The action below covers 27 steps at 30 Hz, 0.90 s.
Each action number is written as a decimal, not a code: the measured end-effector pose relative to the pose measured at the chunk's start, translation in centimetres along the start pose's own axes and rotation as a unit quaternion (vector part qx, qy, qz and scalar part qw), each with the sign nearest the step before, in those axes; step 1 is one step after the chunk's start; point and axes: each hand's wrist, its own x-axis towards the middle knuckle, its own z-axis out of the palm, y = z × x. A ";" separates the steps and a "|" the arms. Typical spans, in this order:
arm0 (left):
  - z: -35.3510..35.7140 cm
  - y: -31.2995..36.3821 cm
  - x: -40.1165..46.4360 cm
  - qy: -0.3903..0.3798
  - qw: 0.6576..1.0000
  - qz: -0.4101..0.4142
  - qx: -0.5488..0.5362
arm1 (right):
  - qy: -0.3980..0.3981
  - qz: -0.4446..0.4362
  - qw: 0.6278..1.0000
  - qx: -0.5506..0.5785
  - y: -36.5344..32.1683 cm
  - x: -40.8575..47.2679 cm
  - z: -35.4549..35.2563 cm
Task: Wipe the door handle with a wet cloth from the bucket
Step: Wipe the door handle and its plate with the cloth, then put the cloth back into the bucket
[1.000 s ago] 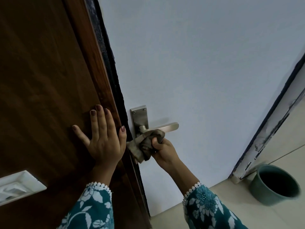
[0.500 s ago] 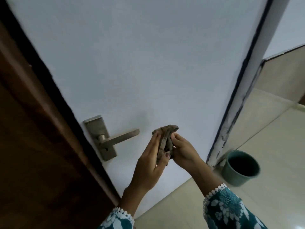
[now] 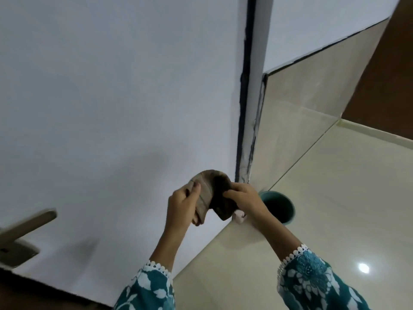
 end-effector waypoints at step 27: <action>30.2 1.0 15.4 -0.169 0.949 -0.147 -0.220 | -0.016 0.188 0.900 0.394 8.7 16.7 -25.9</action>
